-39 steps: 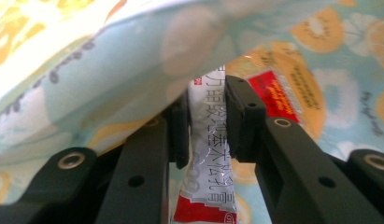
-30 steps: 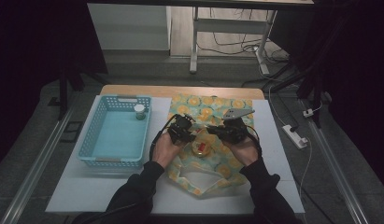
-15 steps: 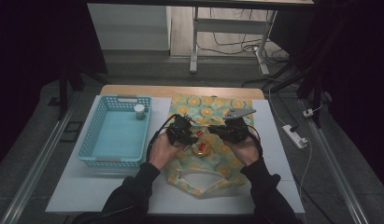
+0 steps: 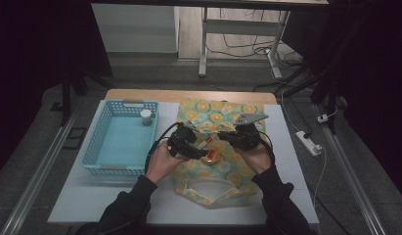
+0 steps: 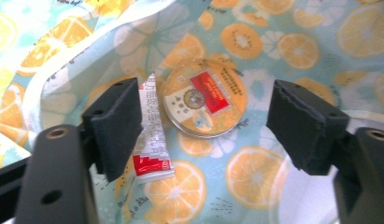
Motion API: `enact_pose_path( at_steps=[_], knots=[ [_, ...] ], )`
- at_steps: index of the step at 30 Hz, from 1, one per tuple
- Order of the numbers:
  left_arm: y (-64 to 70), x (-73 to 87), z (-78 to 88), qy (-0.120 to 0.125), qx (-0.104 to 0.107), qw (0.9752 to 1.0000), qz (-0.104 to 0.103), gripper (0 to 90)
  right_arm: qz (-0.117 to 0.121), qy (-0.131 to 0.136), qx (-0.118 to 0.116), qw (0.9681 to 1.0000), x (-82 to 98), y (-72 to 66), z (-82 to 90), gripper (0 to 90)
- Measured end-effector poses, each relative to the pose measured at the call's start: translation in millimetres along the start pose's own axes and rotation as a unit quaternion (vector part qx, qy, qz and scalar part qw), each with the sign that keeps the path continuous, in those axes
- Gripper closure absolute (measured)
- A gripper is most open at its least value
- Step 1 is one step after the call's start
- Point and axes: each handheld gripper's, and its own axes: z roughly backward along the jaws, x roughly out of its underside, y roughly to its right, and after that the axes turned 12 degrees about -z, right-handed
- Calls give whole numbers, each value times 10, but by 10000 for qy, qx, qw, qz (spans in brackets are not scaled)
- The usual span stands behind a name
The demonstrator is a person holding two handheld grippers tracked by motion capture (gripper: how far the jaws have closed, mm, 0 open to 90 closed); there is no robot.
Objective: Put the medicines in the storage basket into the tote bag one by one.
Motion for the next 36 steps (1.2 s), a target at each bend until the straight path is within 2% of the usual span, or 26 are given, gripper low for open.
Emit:
enact_pose_path(
  at_steps=[3, 9, 18, 22, 25, 33, 36],
  knots=[
    [9, 2, 39, 4, -12, 10000, -39, 194, -10, 7, -13, 10000, -3, -4, 10, 900],
    [-1, 34, 97, -27, -82, 10000, -49, 152, 2, 25, -8, 10000, -9, -8, 21, 900],
    [-90, 104, 274, 147, 15, 9999, 38, 52, 20, 41, -28, 10000, -25, -2, 26, 900],
    [-151, 150, 368, 299, -1, 9995, 41, 27, 7, 45, -31, 10000, -23, 2, 23, 900],
    [-203, 182, 425, 316, -52, 9995, 29, 21, 21, 36, -23, 10000, -25, -3, 25, 900],
    [-359, 267, 547, 312, -275, 9990, 183, 9, 7, 50, -13, 10000, -28, 1, 32, 900],
    [-431, 304, 601, 405, -236, 9986, 249, 9, 10, 61, -18, 10000, -31, -1, 33, 900]
  ],
)
